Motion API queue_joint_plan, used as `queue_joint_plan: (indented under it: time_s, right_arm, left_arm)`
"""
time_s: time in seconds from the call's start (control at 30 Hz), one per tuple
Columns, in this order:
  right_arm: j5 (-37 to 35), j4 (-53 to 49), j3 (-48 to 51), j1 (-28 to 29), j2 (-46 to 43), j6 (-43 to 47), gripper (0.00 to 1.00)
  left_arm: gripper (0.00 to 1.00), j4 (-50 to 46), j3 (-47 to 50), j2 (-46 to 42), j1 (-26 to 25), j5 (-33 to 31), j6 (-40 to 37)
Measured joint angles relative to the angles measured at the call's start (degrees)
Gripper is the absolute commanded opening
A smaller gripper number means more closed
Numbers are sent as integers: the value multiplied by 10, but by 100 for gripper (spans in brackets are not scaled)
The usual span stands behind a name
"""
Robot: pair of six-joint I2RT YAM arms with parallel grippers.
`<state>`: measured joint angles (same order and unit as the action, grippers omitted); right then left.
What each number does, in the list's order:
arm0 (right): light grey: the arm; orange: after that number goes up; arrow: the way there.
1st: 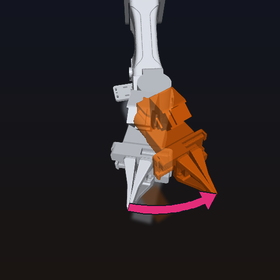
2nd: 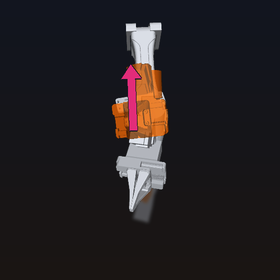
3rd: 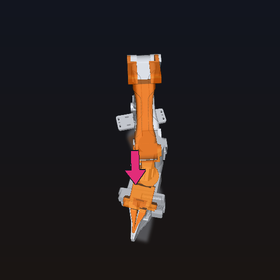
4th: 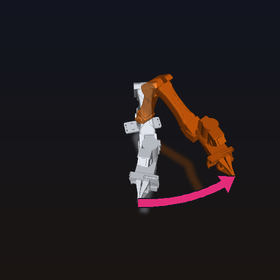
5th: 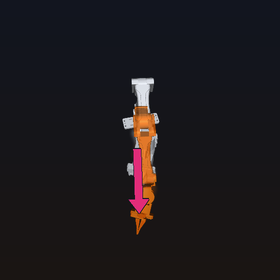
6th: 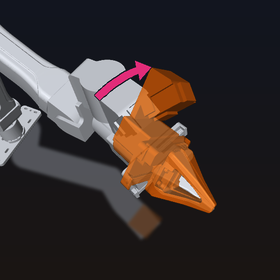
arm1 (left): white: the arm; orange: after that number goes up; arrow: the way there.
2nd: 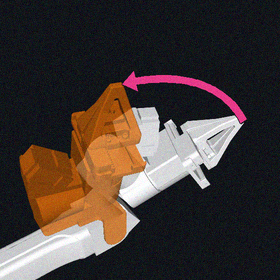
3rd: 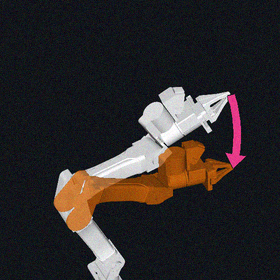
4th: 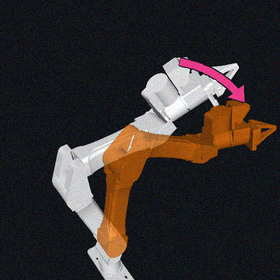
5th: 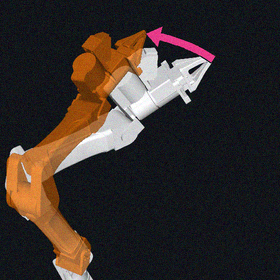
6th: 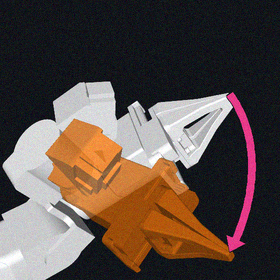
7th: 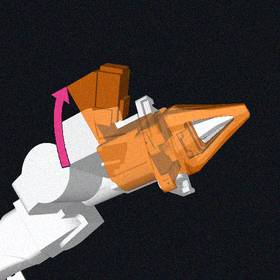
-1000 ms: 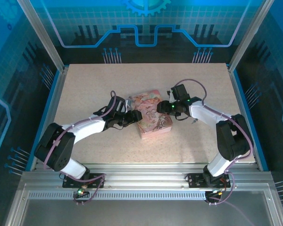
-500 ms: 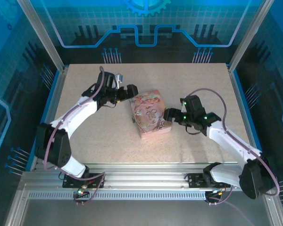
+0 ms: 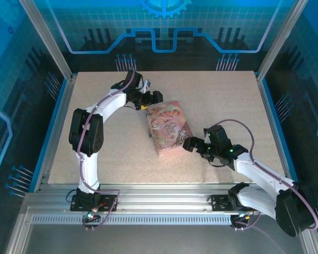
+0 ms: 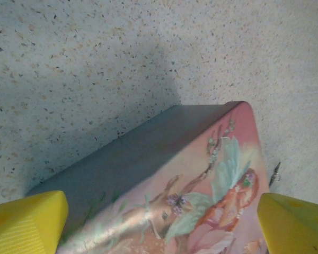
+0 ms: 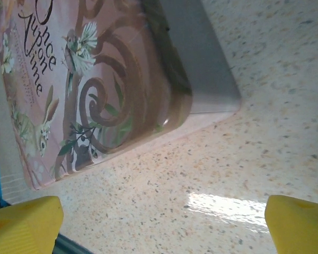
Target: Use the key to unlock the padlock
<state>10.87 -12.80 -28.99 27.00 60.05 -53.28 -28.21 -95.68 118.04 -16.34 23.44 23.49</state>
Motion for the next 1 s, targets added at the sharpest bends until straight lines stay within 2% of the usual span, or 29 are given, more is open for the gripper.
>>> queue_joint_plan:
  time_s: [0.23,0.43,0.73,1.0]
  right_arm:
    - [13,71,7,5,46,-35,96]
    - [12,90,-28,3,109,-37,94]
    - [2,55,-118,-36,206,-9,90]
    - [-7,11,-227,-66,299,39,88]
  left_arm:
    - [86,-6,0,1,3,25,-14]
    - [84,7,38,-21,3,37,-16]
    - [80,63,156,-97,22,27,-19]
    - [78,121,273,-177,25,7,10]
